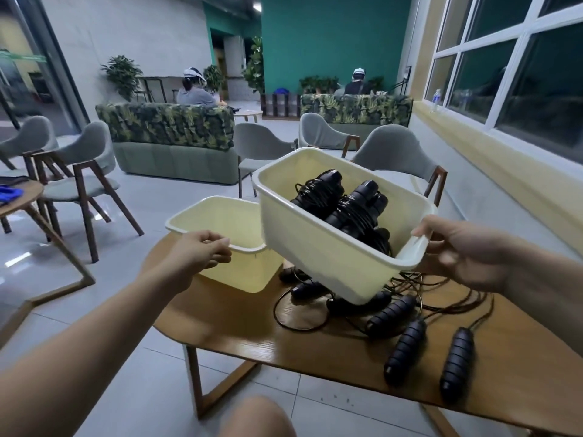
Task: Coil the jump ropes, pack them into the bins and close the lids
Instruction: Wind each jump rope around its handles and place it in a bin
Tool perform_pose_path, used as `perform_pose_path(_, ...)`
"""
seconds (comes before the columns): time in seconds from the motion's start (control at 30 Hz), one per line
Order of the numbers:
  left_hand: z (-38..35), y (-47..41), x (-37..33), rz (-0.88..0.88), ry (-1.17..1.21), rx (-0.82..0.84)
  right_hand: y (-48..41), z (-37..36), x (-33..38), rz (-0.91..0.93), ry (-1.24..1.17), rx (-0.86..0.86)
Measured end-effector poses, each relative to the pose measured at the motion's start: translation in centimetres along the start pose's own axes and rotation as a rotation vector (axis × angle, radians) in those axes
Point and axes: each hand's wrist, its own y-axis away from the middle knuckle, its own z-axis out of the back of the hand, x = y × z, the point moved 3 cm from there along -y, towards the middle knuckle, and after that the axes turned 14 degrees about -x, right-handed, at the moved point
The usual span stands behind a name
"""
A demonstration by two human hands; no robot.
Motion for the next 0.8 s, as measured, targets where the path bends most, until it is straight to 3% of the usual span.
perform_pose_path(0.27,4.9,2.9,2.0,0.072,0.116,-0.020,-1.7,-3.5,2.5,0.028,0.006,0.016)
perform_pose_path(0.8,11.8,9.3,7.4,0.181,0.277,-0.078,-10.8,-19.2,2.0,-0.031,0.218,0.095)
